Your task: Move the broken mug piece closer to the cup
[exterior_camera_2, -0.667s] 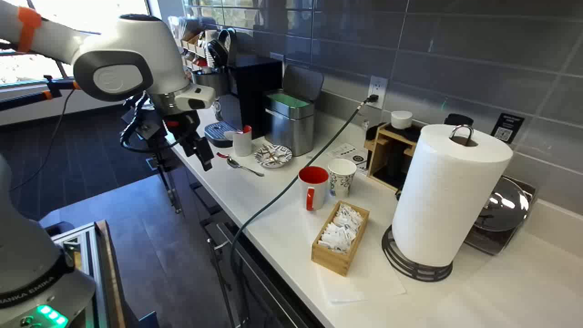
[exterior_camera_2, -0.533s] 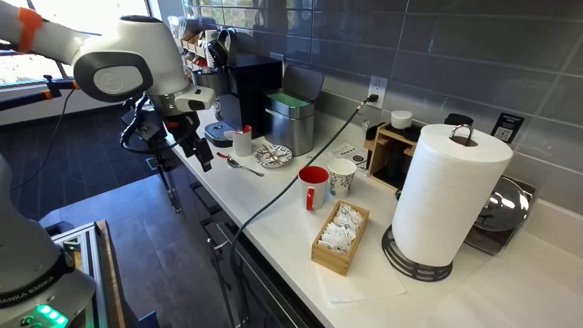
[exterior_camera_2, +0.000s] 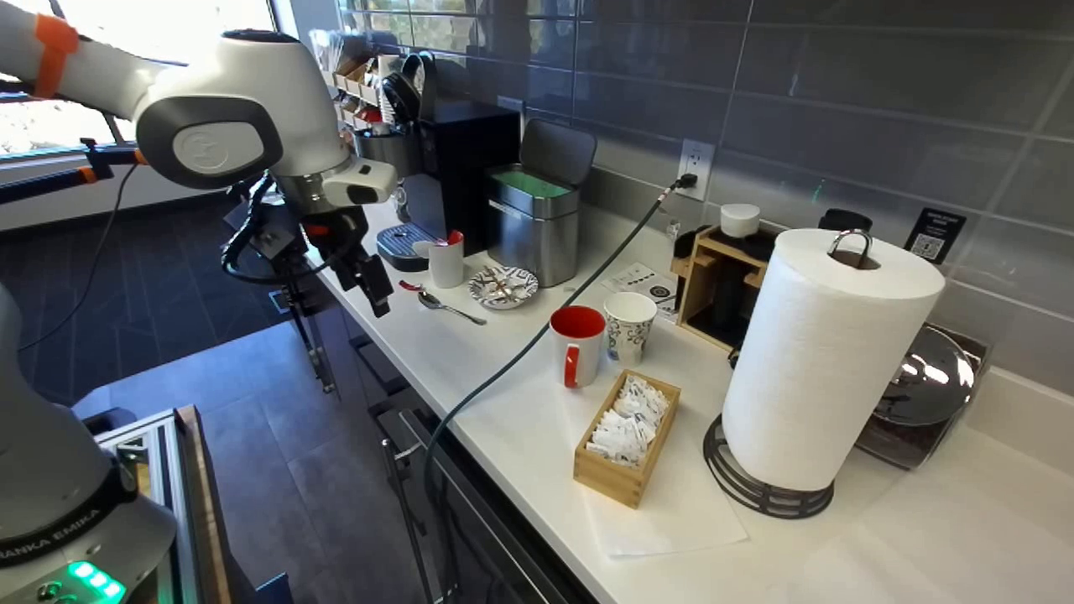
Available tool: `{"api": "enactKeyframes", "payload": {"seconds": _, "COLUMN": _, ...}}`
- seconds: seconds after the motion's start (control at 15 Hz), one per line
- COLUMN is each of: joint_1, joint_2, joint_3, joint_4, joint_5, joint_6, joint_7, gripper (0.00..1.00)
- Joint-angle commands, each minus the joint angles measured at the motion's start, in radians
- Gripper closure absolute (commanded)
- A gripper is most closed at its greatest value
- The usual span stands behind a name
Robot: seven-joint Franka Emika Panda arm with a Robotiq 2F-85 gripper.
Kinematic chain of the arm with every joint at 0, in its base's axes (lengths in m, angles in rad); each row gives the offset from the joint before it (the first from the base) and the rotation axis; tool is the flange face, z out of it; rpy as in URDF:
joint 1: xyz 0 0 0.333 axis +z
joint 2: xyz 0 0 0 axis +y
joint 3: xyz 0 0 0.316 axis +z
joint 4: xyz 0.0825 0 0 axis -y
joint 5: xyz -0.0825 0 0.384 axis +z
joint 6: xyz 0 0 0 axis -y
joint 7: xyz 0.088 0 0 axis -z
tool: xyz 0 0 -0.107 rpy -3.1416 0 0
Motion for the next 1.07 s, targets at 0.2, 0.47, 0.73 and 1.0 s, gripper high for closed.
{"api": "enactKeyframes", "payload": {"seconds": 0.2, "joint_1": 0.059, "joint_2": -0.013, "joint_3": 0.032, "joint_4": 0.013, "joint_5": -0.02, "joint_6": 0.044, "joint_7": -0.092, "gripper": 0.0}}
{"api": "enactKeyframes", "payload": {"seconds": 0.47, "joint_1": 0.152, "joint_2": 0.01, "joint_3": 0.082, "joint_4": 0.079, "joint_5": -0.019, "joint_6": 0.025, "joint_7": -0.169, "gripper": 0.0}}
{"api": "enactKeyframes", "payload": {"seconds": 0.73, "joint_1": 0.251, "joint_2": 0.078, "joint_3": 0.094, "joint_4": 0.166, "joint_5": -0.01, "joint_6": 0.032, "joint_7": -0.286, "gripper": 0.0}}
{"api": "enactKeyframes", "payload": {"seconds": 1.0, "joint_1": 0.329, "joint_2": 0.202, "joint_3": 0.079, "joint_4": 0.273, "joint_5": 0.006, "joint_6": 0.052, "joint_7": -0.455, "gripper": 0.0}}
